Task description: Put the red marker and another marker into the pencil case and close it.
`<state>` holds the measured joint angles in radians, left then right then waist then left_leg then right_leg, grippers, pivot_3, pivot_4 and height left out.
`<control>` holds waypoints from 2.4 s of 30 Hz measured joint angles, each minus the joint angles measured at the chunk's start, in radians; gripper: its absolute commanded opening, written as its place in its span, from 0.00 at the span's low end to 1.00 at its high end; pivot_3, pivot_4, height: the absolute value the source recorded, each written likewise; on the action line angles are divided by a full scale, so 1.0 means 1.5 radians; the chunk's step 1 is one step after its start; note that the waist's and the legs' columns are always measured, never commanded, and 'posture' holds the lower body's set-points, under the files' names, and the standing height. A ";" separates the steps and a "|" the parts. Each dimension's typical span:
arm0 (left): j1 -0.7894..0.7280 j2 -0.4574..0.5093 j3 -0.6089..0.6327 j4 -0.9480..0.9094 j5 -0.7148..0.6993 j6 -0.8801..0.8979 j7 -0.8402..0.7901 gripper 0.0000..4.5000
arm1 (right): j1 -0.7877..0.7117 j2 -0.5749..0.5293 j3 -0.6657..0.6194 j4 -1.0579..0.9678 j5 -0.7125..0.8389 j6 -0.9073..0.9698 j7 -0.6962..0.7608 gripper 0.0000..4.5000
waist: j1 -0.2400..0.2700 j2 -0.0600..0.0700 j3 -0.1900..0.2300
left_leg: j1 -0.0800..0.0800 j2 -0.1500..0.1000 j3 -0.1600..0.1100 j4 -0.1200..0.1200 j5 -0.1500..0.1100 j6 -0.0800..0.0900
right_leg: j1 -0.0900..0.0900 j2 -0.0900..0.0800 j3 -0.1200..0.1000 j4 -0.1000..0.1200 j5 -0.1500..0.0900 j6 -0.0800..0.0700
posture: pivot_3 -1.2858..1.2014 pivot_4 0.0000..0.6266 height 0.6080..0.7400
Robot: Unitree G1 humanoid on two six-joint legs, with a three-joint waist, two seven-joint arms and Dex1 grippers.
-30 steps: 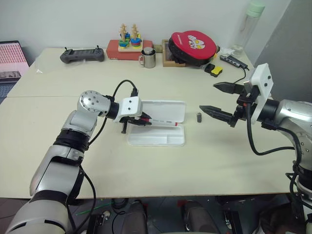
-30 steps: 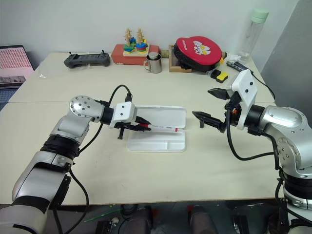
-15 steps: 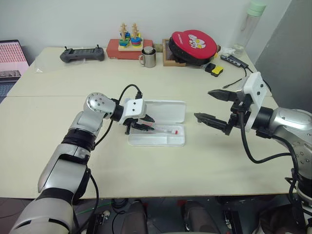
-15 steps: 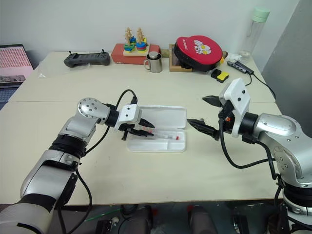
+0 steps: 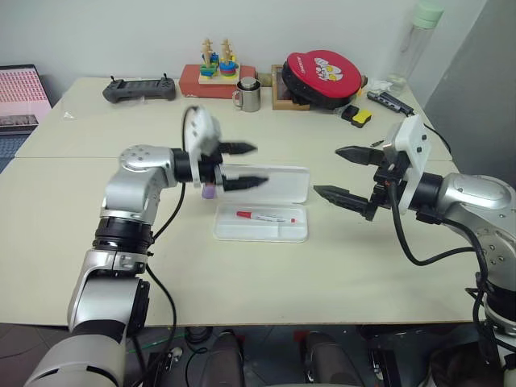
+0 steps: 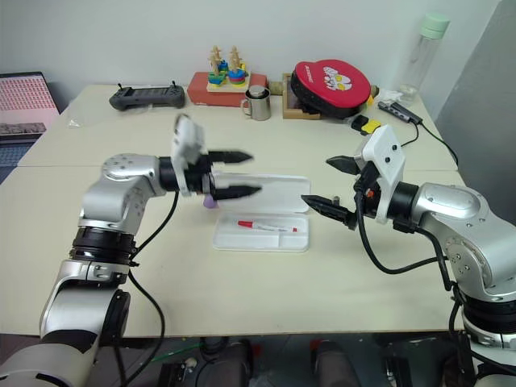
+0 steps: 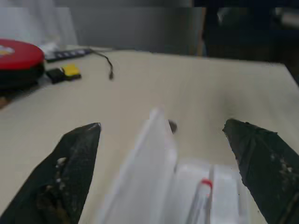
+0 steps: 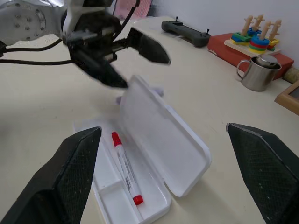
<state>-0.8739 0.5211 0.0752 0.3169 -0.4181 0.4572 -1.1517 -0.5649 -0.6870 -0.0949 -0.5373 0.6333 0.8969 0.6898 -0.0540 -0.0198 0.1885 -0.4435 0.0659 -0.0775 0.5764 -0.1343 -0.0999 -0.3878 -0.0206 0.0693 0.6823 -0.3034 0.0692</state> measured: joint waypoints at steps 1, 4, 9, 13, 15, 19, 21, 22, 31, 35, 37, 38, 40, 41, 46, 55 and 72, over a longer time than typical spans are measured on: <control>-0.006 -0.005 0.031 -0.011 -0.021 0.030 0.042 1.00 | -0.004 0.003 0.000 0.006 0.000 -0.006 -0.001 1.00 | 0.000 0.000 0.000 | 0.001 0.000 0.000 0.000 0.000 0.000 | 0.001 0.000 0.000 0.000 0.000 0.000 | 0.52 0.24 1.00; -0.008 -0.028 0.093 -0.011 -0.035 0.064 0.174 1.00 | -0.014 0.019 0.011 0.033 -0.012 -0.023 -0.007 1.00 | -0.001 0.000 0.000 | 0.003 0.000 0.000 0.000 0.000 0.000 | 0.002 0.000 0.000 0.000 0.000 0.000 | 0.52 0.24 1.00; -0.027 -0.030 0.155 0.104 -0.001 0.056 0.369 1.00 | -0.033 0.044 0.035 0.067 -0.024 -0.046 -0.012 1.00 | 0.000 0.000 0.000 | 0.004 0.000 0.000 0.000 0.000 0.000 | 0.003 0.000 0.000 0.000 0.000 0.000 | 0.52 0.24 1.00; -0.022 -0.031 0.134 0.160 0.033 0.055 0.411 1.00 | -0.054 0.064 0.057 0.076 -0.030 -0.056 -0.014 1.00 | 0.004 0.000 0.000 | 0.003 0.000 0.000 -0.001 0.000 0.000 | 0.003 0.000 0.000 0.000 0.001 -0.001 | 0.52 0.24 1.00; -0.013 -0.040 0.125 0.170 0.042 0.054 0.412 1.00 | -0.057 0.071 0.063 0.076 -0.035 -0.058 -0.014 1.00 | 0.008 0.000 0.000 | 0.003 0.000 0.000 -0.001 0.000 0.000 | 0.003 0.000 0.000 -0.001 0.002 -0.002 | 0.52 0.24 1.00; 0.000 -0.057 0.092 0.194 0.066 0.054 0.418 1.00 | -0.060 0.078 0.077 0.086 -0.041 -0.059 -0.013 1.00 | 0.011 0.000 0.000 | 0.003 0.000 0.000 -0.001 0.000 0.000 | 0.003 0.000 0.000 0.000 0.002 -0.002 | 0.52 0.24 1.00; 0.000 -0.057 0.084 0.216 0.080 0.056 0.432 1.00 | -0.061 0.080 0.079 0.086 -0.041 -0.059 -0.013 1.00 | 0.011 0.000 0.000 | 0.003 0.000 0.000 -0.001 0.000 0.000 | 0.002 0.000 0.000 0.000 0.002 -0.002 | 0.52 0.24 1.00; 0.000 -0.057 0.083 0.223 0.087 0.056 0.436 1.00 | -0.061 0.080 0.078 0.086 -0.041 -0.059 -0.013 1.00 | 0.012 0.000 0.000 | 0.003 0.000 0.000 -0.001 0.000 0.000 | 0.002 0.000 0.000 0.000 0.002 -0.002 | 0.52 0.24 1.00; 0.020 -0.057 0.022 0.245 0.138 0.055 0.433 1.00 | -0.061 0.080 0.078 0.086 -0.041 -0.058 -0.015 1.00 | 0.013 0.000 0.000 | 0.003 0.000 0.000 -0.001 0.000 0.000 | 0.003 0.000 0.000 0.000 0.002 -0.002 | 0.52 0.24 1.00; 0.026 -0.058 -0.001 0.255 0.163 0.053 0.430 1.00 | -0.062 0.080 0.078 0.086 -0.041 -0.056 -0.019 1.00 | 0.013 0.000 0.000 | 0.004 0.000 0.000 -0.001 0.000 0.000 | 0.003 0.000 0.000 0.000 0.002 -0.002 | 0.52 0.24 1.00; 0.025 -0.058 -0.006 0.257 0.171 0.049 0.434 0.92 | -0.062 0.080 0.078 0.085 -0.041 -0.056 -0.022 1.00 | 0.014 0.000 0.000 | 0.004 0.000 0.000 -0.001 0.000 0.000 | 0.003 0.000 0.000 0.000 0.002 -0.002 | 0.52 0.24 1.00; 0.025 -0.058 -0.007 0.257 0.174 0.049 0.435 0.89 | -0.062 0.080 0.078 0.085 -0.041 -0.056 -0.022 1.00 | 0.013 0.000 0.000 | 0.004 0.000 0.000 -0.001 0.000 0.000 | 0.003 0.000 0.000 0.000 0.002 -0.002 | 0.52 0.24 1.00; 0.025 -0.058 -0.007 0.258 0.177 0.050 0.439 0.80 | -0.062 0.079 0.078 0.084 -0.040 -0.055 -0.024 1.00 | 0.013 0.000 0.000 | 0.004 0.000 0.000 -0.001 0.000 0.000 | 0.003 0.000 0.000 0.000 0.002 -0.001 | 0.52 0.24 1.00; 0.025 -0.058 -0.006 0.258 0.177 0.051 0.440 0.76 | -0.062 0.079 0.078 0.084 -0.040 -0.055 -0.024 1.00 | 0.013 0.000 0.000 | 0.004 0.000 0.000 -0.001 0.000 0.000 | 0.003 0.000 0.000 0.000 0.002 -0.001 | 0.52 0.24 1.00; 0.025 -0.058 0.000 0.258 0.177 0.052 0.442 0.52 | -0.062 0.078 0.077 0.083 -0.040 -0.055 -0.024 1.00 | 0.013 0.000 0.000 | 0.004 0.000 0.000 -0.001 0.000 0.000 | 0.003 0.000 0.000 0.000 0.002 -0.001 | 0.52 0.24 1.00; 0.027 -0.059 0.020 0.261 0.175 0.049 0.475 0.26 | -0.063 0.078 0.075 0.083 -0.036 -0.056 -0.017 1.00 | 0.013 0.000 0.000 | 0.004 0.000 0.000 -0.001 0.000 0.000 | 0.003 0.000 0.000 0.000 0.002 -0.001 | 0.52 0.24 1.00; 0.102 -0.001 -0.016 -0.153 -0.064 -0.062 0.027 0.26 | -0.042 0.021 0.011 0.059 0.037 -0.056 0.039 1.00 | 0.011 0.000 0.000 | 0.006 0.000 0.001 -0.002 0.000 0.000 | 0.005 0.000 0.001 -0.001 0.002 -0.003 | 0.52 0.24 1.00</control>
<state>-0.7211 0.5195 0.0509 0.0866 -0.5133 0.3646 -1.1107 -0.6273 -0.6561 -0.0778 -0.4490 0.6892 0.8122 0.7486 -0.0369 -0.0202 0.1886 -0.4346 0.0658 -0.0761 0.5735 -0.1342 -0.1000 -0.3809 -0.0206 0.0704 0.6812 -0.3007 0.0653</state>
